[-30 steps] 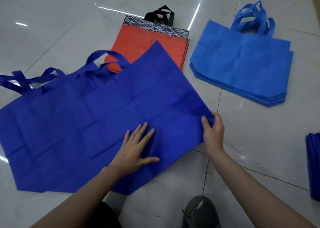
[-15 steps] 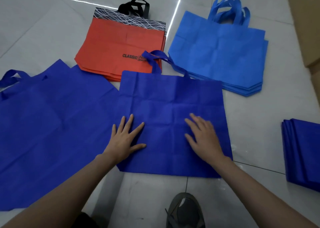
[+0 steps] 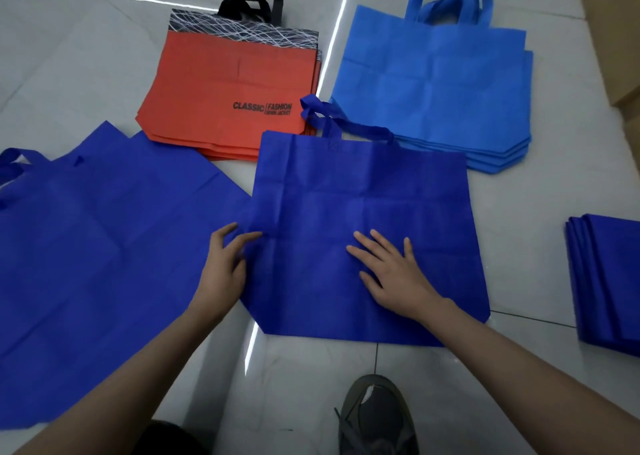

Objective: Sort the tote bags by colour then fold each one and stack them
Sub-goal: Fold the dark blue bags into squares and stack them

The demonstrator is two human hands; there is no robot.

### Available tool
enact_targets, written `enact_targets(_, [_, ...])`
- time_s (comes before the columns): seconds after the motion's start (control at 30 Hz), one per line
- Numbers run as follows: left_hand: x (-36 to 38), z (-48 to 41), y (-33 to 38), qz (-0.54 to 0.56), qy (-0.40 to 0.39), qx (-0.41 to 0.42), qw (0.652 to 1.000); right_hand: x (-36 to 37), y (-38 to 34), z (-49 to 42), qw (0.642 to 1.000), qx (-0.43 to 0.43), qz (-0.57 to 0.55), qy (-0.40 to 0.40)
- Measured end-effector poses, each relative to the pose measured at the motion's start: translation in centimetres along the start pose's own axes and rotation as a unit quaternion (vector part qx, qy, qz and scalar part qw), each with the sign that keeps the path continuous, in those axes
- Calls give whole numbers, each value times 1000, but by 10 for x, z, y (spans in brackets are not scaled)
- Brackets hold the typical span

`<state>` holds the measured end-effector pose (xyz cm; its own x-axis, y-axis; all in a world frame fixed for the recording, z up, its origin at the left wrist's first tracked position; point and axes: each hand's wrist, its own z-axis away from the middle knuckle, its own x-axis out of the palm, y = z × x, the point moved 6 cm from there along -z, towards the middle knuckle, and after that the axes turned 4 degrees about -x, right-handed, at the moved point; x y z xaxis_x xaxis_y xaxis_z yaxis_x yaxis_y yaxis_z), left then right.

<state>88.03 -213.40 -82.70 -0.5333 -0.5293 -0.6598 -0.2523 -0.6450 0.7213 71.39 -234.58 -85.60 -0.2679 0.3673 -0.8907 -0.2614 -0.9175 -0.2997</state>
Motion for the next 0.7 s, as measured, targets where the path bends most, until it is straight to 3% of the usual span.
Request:
enact_targets(0.1, [-2,-4,3,21,-91,25,995,0,-1,1,1000,3,-14,3])
enact_targets(0.23, [3,7,-6,-164,-242,133,947,-1,-1,1,1000,2,-27,1])
enact_targets(0.33, [-4,15,-9,-248,-144,240,928,0,0,1,999,6,-35,-1])
enact_targets(0.43, [7,19,-12,-290,-119,276,909,-3,1,2,997,9,-73,-11])
enact_targets(0.57, [7,7,-4,-96,-88,107,986,-32,-4,15,960,40,-277,14])
enact_targets(0.7, [-6,-8,11,-50,14,55,997,-57,4,53,937,50,-345,-6])
